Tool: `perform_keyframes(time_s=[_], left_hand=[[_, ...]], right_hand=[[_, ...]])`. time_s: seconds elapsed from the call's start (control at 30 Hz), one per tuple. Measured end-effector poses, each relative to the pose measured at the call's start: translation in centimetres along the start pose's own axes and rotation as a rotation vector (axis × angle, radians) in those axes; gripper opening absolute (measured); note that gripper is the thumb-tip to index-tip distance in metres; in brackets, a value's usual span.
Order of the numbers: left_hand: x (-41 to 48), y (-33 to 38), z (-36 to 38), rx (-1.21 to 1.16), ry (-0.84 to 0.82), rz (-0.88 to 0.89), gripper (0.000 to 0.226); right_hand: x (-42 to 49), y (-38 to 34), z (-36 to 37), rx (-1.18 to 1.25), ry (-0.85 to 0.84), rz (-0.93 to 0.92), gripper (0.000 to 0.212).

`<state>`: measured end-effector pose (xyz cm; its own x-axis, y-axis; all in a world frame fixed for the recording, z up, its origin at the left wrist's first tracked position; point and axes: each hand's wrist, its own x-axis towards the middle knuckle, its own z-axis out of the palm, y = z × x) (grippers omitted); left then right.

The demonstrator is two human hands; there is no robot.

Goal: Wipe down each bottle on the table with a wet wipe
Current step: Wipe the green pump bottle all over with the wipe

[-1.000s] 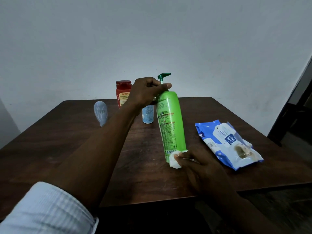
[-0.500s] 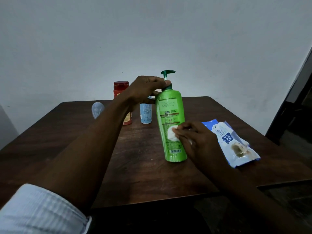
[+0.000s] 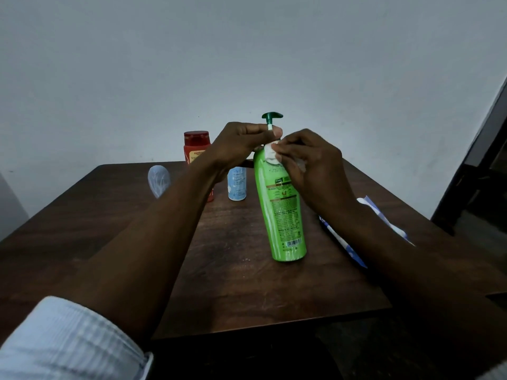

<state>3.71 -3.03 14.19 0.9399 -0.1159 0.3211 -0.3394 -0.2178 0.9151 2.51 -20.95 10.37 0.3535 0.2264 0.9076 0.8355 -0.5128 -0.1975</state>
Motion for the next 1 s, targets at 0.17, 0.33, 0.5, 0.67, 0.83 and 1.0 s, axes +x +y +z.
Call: perform_keyframes(time_s=[0.17,0.33,0.5,0.67,0.83,1.0], left_hand=[[0.1,-0.6,0.1,-0.009,0.069,0.010,0.026],[0.3,-1.3,-0.5,0.018,0.083,-0.018,0.025],[0.6,-1.2,0.3,0.009,0.097,-0.010,0.023],[1.1,-0.9,1.5,-0.011,0.104,-0.007,0.018],[1.6,-0.8,2.2,0.008,0.117,-0.002,0.021],[1.5,-0.5,2.2,0.012,0.117,0.005,0.022]], right_hand=[[-3.7,0.0,0.4,-0.062,-0.089,-0.033,0.020],[-9.1,-0.6,-0.4,-0.099,-0.174,-0.001,0.023],[-12.5,-0.1,-1.2,-0.117,-0.229,-0.051,0.025],[-14.5,0.3,-2.1,-0.027,-0.269,-0.068,0.019],[-13.8,-0.4,-2.5,-0.043,-0.309,-0.032,0.029],[-11.4,-1.3,-2.5,-0.115,-0.246,-0.008,0.055]])
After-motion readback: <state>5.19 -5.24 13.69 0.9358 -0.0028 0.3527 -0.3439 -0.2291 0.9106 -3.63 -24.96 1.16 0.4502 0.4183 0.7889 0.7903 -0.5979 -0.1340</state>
